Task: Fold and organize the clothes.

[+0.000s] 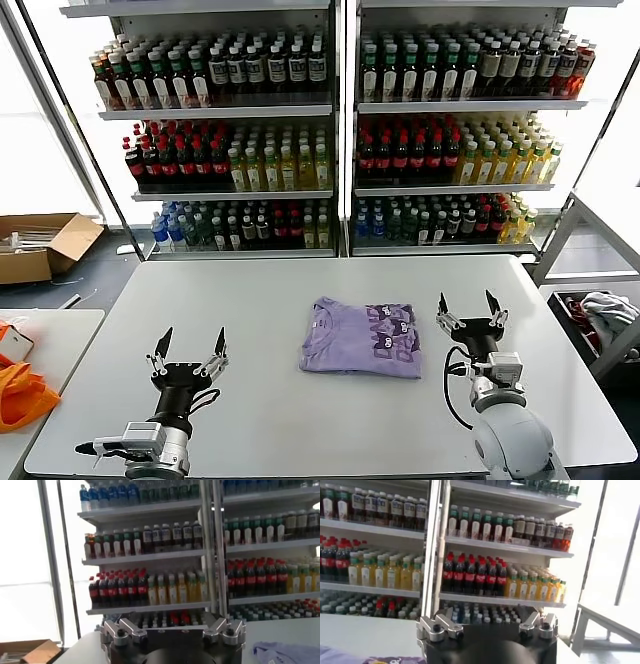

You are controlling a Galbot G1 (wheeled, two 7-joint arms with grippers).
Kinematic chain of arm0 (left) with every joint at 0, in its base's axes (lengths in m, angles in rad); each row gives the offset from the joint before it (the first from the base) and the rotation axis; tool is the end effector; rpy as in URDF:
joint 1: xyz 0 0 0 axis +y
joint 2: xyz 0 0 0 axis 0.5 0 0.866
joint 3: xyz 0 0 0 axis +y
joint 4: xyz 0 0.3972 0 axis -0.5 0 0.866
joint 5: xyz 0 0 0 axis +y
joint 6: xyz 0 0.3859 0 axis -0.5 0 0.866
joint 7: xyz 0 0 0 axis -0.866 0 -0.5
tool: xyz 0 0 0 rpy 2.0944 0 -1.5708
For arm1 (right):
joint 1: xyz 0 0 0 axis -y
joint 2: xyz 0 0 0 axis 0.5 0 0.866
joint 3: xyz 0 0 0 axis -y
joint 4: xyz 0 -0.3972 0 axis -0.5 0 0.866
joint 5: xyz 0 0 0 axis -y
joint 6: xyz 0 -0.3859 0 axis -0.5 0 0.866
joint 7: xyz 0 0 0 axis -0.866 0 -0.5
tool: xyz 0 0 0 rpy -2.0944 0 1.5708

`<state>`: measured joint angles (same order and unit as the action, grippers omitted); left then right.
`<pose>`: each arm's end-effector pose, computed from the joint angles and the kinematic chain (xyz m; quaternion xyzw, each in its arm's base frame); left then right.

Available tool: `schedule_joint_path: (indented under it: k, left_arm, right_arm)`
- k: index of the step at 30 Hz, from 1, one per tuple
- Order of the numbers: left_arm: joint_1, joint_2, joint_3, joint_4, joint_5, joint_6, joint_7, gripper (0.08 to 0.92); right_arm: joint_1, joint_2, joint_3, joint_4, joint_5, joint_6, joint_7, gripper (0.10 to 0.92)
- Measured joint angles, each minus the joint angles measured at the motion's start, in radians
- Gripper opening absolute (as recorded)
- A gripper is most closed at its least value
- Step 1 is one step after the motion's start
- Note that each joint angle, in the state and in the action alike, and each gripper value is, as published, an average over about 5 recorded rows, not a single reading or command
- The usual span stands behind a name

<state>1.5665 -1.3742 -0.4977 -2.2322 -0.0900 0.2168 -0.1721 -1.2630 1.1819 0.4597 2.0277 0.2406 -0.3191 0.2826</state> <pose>0.1856 0.0236 -0.2888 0.0211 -0.9982 -0.0403 0.0384 0.2908 -0.0656 -0.2873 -0.0444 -0.9948 0.0775 0.0480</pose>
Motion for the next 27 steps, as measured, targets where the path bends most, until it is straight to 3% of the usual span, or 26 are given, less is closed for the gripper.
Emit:
schedule_joint_path:
  k: [27]
  left_arm:
    - [-0.02,0.019,0.002,0.026,0.005,-0.02,0.013,0.823]
  right_arm:
    - [-0.181,0.015,0.094,0.111,-0.037,0.001,0.008,0.823]
